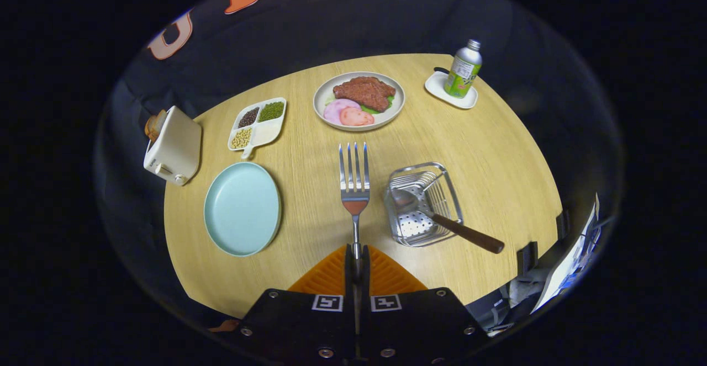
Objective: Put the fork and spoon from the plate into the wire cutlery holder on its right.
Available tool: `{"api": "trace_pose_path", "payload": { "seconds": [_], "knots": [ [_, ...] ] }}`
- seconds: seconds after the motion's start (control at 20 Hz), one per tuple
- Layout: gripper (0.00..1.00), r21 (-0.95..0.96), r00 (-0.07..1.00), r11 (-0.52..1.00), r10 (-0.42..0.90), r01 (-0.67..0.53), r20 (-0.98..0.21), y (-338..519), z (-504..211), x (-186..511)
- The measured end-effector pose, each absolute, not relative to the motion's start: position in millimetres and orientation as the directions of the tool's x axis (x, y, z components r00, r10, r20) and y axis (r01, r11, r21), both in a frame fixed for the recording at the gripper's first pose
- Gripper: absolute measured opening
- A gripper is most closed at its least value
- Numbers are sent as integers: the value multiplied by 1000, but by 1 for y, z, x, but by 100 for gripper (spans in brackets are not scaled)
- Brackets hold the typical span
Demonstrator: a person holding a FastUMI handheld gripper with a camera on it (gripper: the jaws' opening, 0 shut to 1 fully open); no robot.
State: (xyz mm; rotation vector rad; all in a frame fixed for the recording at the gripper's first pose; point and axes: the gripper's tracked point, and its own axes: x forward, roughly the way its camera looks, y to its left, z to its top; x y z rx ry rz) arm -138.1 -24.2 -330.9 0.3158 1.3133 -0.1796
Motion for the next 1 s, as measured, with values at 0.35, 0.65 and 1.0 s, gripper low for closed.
{"api": "trace_pose_path", "payload": {
  "seconds": [0.35, 0.65, 1.0],
  "knots": [
    [4, 73, 205, 953, 11, 295, -979, -74, -334, -163],
    [9, 102, 230, 960, 41, 259, -972, -84, -334, -161],
    [31, 205, 412, 957, 105, 206, -905, -84, -305, -115]
  ]
}}
